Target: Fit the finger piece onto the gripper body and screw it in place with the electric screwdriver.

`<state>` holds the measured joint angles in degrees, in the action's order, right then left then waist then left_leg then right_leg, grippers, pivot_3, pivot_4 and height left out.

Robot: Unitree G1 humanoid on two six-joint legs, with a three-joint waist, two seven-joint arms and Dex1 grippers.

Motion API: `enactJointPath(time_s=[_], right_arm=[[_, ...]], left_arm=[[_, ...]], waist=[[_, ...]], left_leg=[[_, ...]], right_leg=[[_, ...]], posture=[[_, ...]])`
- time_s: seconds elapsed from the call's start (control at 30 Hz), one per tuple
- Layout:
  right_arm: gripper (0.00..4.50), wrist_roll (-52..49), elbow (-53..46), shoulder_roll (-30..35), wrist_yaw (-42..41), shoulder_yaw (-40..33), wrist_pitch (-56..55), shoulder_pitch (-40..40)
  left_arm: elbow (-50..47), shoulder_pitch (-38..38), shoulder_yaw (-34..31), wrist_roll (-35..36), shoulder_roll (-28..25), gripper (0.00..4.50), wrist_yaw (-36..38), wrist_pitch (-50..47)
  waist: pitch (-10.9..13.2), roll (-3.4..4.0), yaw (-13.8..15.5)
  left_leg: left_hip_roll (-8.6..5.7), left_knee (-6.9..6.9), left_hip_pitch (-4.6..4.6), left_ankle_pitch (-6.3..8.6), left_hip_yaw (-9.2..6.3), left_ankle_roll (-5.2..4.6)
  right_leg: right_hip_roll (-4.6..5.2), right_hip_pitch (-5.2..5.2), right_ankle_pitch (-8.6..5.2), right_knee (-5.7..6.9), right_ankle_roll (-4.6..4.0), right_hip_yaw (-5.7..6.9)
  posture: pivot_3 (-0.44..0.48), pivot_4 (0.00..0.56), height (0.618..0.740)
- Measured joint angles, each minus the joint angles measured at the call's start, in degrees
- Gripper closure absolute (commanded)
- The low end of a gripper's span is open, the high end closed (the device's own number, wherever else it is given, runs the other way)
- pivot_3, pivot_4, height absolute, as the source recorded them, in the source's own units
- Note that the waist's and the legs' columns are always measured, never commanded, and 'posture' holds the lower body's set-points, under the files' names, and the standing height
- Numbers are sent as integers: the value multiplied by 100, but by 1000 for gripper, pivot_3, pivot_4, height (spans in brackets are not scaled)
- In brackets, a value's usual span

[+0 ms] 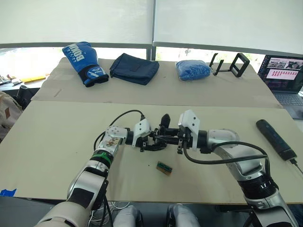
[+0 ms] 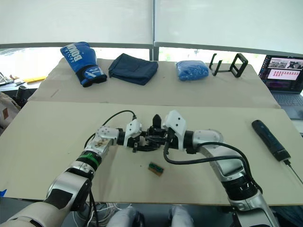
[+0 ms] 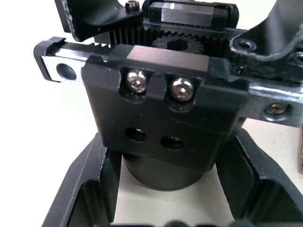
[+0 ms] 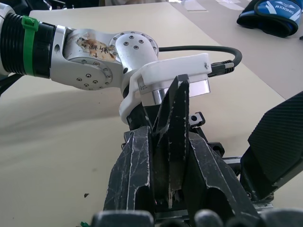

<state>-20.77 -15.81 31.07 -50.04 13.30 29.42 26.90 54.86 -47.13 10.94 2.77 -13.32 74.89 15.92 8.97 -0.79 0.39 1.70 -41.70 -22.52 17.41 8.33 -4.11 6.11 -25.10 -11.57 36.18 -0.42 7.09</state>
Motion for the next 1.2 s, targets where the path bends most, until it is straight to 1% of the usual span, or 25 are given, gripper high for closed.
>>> enactJointPath(time_s=[0.4, 0.63, 0.77, 1.2], right_arm=[[4085, 38, -104, 68, -27, 62, 154, 41], [4085, 39, -103, 114, -26, 145, 417, 224], [4085, 39, 16, 114, -20, 197, 570, 379], [4085, 30, 189, 97, -93, 206, 549, 397]], left_arm=[[-4, -2, 17, -2, -7, 2200, -26, 4], [-4, -1, 22, -2, -19, 2200, -44, 0], [-4, -1, 23, -2, -29, 2200, -56, -22], [-54, 42, 38, -16, -34, 2200, -115, -144]], waist=[[-3, 0, 3], [-9, 1, -2], [-15, 0, -9], [-63, 1, -22]], left_leg=[[0, 0, 5, 0, -1, 0], [1, 0, 8, 0, 0, 0], [2, 0, 12, 0, -1, 0], [2, 0, 18, 1, -2, -2]], right_leg=[[2, 4, 0, 0, 0, 0], [2, 7, 0, 0, 0, -1], [4, 9, 1, 1, -1, -1], [7, 14, 1, 0, -1, -2]], posture=[[0, 150, 740], [0, 150, 740], [0, 150, 740], [0, 150, 740]])
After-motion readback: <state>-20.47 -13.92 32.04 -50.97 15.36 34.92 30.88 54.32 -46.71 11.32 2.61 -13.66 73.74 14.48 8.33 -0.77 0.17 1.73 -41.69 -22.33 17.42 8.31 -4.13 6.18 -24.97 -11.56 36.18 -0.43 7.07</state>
